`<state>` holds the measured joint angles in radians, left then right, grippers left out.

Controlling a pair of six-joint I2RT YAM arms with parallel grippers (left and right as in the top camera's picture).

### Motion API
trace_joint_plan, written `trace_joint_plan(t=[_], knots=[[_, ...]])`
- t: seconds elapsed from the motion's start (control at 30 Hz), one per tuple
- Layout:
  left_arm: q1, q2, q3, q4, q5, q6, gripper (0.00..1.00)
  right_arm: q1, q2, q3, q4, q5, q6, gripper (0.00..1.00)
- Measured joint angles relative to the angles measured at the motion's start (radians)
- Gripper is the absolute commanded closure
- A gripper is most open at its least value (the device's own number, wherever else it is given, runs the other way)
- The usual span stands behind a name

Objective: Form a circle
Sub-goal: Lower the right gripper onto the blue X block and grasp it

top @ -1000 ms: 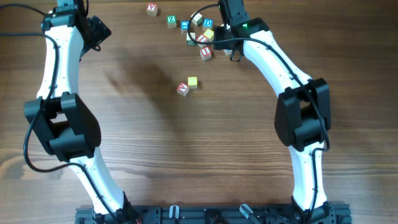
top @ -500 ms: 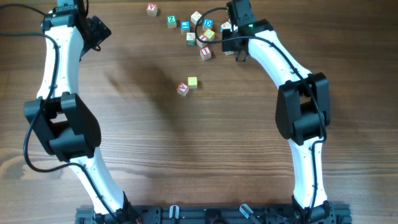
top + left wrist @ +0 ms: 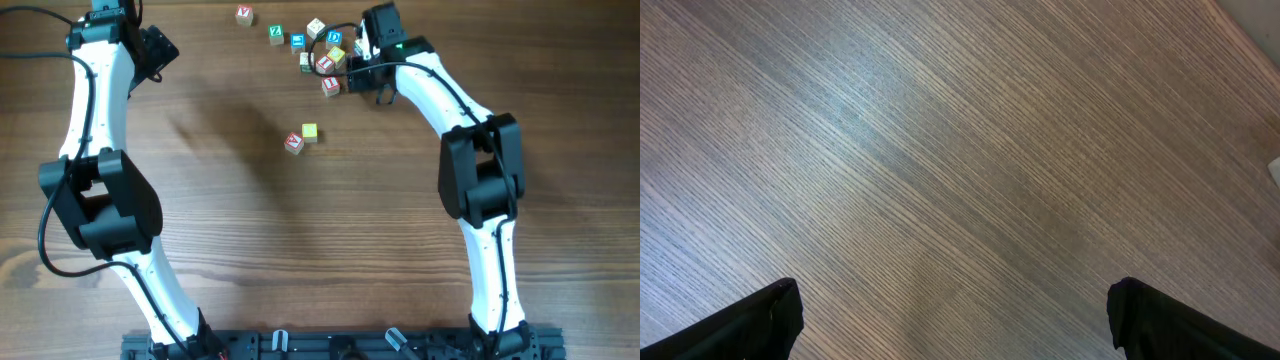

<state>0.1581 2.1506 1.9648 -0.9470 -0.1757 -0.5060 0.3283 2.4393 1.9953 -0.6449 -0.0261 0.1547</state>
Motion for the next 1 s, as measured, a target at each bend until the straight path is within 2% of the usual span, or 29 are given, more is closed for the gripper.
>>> trace_joint_plan(t=[0.03, 0.4, 0.63, 0.77, 0.97, 1.0], knots=[[0.0, 0.0, 0.0, 0.0, 0.0, 0.0, 0.0, 0.0, 0.01, 0.0, 0.0, 0.0, 0.0, 0.49], [0.0, 0.0, 0.0, 0.0, 0.0, 0.0, 0.0, 0.0, 0.011, -0.002, 0.019, 0.008, 0.0, 0.44], [0.0, 0.0, 0.0, 0.0, 0.0, 0.0, 0.0, 0.0, 0.011, -0.002, 0.035, 0.008, 0.0, 0.46], [0.0, 0.0, 0.0, 0.0, 0.0, 0.0, 0.0, 0.0, 0.011, -0.002, 0.045, 0.012, -0.002, 0.59], [0.0, 0.0, 0.0, 0.0, 0.0, 0.0, 0.0, 0.0, 0.011, -0.002, 0.044, 0.031, -0.003, 0.65], [0.0, 0.0, 0.0, 0.0, 0.0, 0.0, 0.0, 0.0, 0.011, -0.002, 0.044, 0.034, -0.003, 0.68]])
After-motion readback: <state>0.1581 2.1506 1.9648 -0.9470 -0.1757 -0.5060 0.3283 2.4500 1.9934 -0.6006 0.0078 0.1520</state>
